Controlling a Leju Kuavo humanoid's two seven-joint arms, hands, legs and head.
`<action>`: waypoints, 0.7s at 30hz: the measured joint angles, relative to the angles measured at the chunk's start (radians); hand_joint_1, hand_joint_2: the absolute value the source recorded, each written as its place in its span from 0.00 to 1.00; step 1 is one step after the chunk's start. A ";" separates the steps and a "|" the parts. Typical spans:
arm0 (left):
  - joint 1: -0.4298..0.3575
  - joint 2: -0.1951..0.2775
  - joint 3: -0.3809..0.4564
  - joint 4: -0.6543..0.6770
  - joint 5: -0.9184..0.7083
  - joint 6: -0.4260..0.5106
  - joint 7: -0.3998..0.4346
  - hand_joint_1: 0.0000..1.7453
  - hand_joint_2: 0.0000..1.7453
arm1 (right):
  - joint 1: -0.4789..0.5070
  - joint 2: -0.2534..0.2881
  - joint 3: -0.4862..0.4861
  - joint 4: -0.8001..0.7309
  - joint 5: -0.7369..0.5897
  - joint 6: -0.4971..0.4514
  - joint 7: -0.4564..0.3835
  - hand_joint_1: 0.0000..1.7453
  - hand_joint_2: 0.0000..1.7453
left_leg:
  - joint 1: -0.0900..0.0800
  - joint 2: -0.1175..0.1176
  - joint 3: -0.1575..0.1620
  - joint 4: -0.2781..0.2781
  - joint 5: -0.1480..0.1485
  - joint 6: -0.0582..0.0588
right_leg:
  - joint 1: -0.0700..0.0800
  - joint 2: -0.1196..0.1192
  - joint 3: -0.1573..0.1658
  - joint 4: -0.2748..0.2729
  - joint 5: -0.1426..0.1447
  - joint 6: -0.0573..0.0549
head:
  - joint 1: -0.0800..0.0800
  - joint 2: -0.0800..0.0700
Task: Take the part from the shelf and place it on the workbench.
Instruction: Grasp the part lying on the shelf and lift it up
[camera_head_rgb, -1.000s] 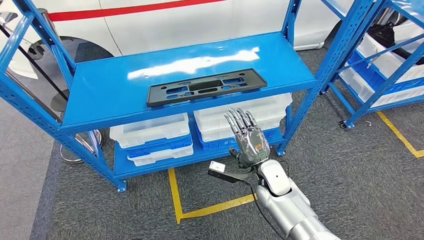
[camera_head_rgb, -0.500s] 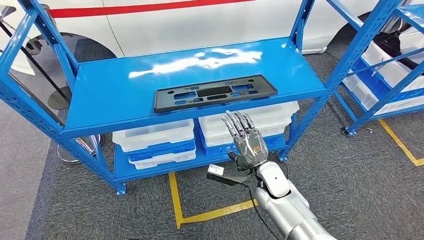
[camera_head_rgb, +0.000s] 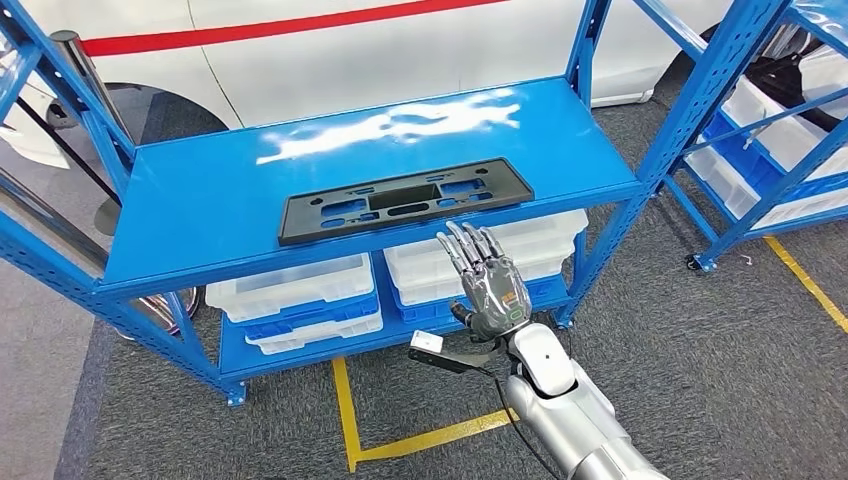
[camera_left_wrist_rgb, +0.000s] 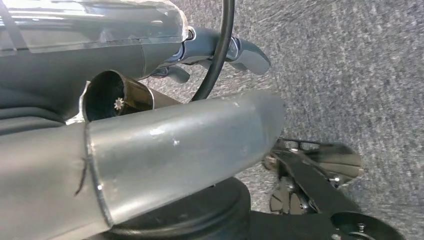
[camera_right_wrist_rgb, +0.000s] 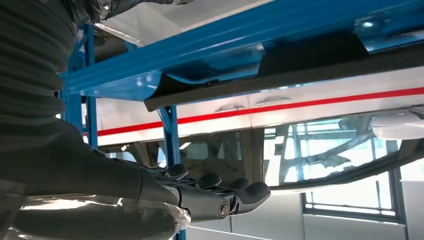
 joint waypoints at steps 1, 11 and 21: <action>0.000 0.000 0.000 0.000 0.000 0.000 0.000 0.00 0.00 | 0.000 0.002 0.002 0.000 0.002 0.003 -0.002 0.00 1.00 | -0.003 0.000 0.027 -0.066 0.038 0.008 | 0.002 0.000 0.008 0.000 -0.007 0.002 | 0.001 0.000; -0.006 -0.003 0.000 0.000 -0.001 -0.002 -0.003 0.00 0.00 | 0.004 0.022 0.038 -0.008 0.004 0.024 -0.022 0.00 1.00 | 0.000 0.002 0.113 -0.210 0.048 0.052 | -0.001 -0.003 -0.089 0.195 -0.109 0.045 | 0.003 0.000; -0.007 -0.005 0.000 0.000 0.002 -0.002 -0.003 0.00 0.00 | 0.019 0.026 0.060 -0.005 0.000 0.032 -0.032 0.00 1.00 | 0.001 -0.003 0.147 -0.180 -0.019 0.011 | -0.017 -0.002 -0.075 0.033 0.030 0.042 | 0.003 0.000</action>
